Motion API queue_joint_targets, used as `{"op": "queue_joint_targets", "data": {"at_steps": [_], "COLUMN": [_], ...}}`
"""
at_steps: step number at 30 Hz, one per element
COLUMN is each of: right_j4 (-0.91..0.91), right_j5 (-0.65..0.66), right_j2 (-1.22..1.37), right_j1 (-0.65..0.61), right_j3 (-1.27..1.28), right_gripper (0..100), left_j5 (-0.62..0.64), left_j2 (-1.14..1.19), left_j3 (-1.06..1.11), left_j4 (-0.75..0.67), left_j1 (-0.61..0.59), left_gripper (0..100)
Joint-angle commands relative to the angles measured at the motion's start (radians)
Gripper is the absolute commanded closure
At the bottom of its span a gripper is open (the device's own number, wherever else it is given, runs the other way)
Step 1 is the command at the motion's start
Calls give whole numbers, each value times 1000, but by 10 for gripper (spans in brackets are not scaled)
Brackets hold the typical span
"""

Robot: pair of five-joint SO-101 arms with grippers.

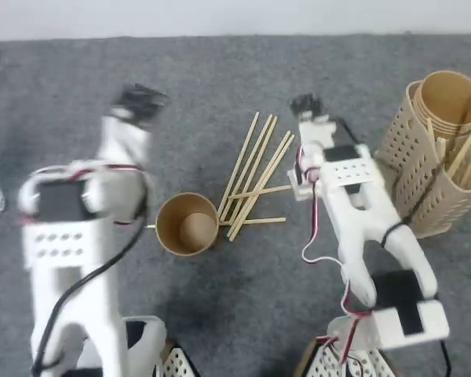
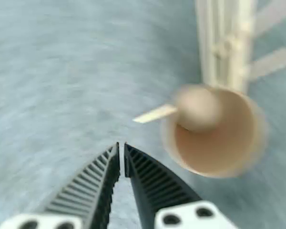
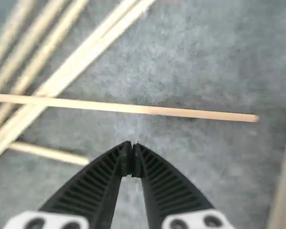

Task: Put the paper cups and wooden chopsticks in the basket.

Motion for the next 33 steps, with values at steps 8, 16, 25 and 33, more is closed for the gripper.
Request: {"op": "queue_joint_targets", "data": {"at_steps": [8,16,25,33], "right_j4": [572,705,625,489], "right_j5": [95,98,106,107], "right_j2": [-145,-153,-64,173], "right_j1": [-228,-467,-644,-638], "right_j3": [-543,-715,-707,-709], "right_gripper": [827,825,825,825], "left_j5": [43,-25,-28,-28], "left_j2": [-249,-256,-256,-256], "left_j3": [518,969,1064,1067], "left_j4": [-427,-778,-839,-839], "left_j1": [-876,-1143,-1310,-1313], "left_gripper": [923,782,782,782]}}
